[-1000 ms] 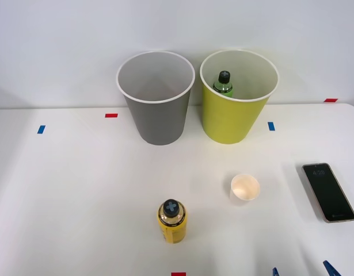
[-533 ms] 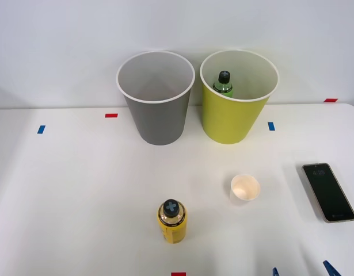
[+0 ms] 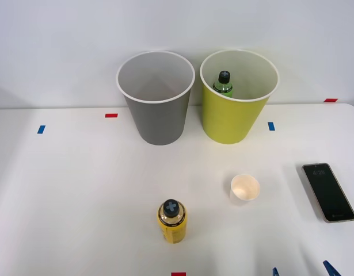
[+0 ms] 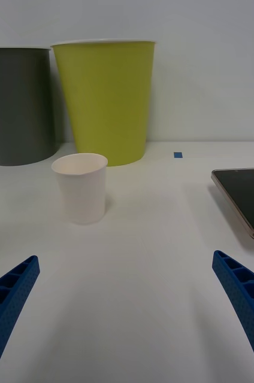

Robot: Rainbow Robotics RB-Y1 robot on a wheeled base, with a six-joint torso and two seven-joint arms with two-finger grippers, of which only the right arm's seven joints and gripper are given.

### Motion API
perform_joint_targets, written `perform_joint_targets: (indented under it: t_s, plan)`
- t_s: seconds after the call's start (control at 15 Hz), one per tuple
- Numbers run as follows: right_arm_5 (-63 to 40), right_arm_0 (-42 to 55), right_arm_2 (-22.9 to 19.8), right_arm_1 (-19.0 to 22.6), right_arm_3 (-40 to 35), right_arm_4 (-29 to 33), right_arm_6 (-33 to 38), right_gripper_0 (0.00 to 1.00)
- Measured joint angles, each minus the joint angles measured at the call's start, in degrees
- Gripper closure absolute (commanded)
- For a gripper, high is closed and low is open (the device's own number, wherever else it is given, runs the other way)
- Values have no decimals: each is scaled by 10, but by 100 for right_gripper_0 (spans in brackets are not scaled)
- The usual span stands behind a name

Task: Put cans in the gray bin, plastic bottles in the light green bin

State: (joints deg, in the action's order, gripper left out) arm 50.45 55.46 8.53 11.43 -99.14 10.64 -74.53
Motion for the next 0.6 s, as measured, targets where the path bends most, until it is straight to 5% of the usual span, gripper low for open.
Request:
perform_joint_targets:
  t_s: [0.6]
  plan:
    - [0, 0, 0, 0, 0, 0, 0, 0]
